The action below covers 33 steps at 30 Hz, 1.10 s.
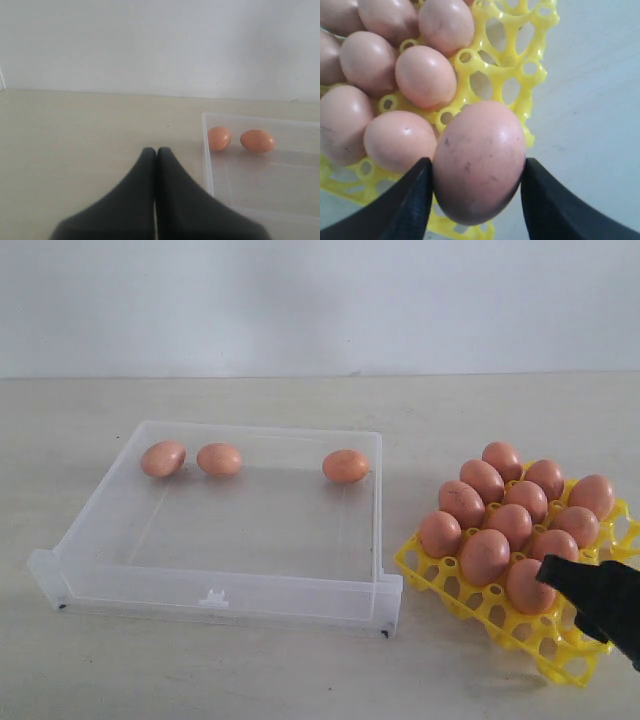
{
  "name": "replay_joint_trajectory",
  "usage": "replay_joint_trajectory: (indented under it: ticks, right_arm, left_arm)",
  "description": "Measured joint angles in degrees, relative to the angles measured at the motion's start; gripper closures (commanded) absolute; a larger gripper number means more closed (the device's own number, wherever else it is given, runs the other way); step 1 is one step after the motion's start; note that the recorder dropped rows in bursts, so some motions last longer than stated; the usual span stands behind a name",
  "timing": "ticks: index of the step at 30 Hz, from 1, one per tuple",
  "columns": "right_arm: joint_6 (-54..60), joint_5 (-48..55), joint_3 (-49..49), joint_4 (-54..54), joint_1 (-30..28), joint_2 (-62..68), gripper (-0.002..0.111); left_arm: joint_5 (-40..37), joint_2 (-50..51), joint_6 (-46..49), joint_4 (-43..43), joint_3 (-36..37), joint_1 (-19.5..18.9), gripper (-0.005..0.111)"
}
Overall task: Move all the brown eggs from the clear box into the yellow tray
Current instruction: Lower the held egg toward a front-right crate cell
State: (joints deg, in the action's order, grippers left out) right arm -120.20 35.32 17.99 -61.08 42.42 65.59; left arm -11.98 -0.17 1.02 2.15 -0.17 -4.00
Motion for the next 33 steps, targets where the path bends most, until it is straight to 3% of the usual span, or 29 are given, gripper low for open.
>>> replay_joint_trajectory:
  ticks: [13,21,25,33]
  right_arm:
    - [-0.2,-6.4,0.7,4.0,0.0,-5.4,0.109]
    - [7.8,-6.0,0.7,-20.6,0.0,-5.4,0.109]
    - [12.3,-6.9,0.2,-25.7,0.0,-5.3,0.109]
    - [2.0,-2.6,-7.4,-36.3,0.0,-4.3,0.109]
  left_arm:
    - [0.0,0.0,0.0,0.0,0.0,0.0,0.111]
    - [0.0,0.0,0.0,0.0,0.0,0.0,0.111]
    - [0.0,0.0,0.0,0.0,0.0,0.0,0.111]
    - [0.0,0.0,0.0,0.0,0.0,0.0,0.111]
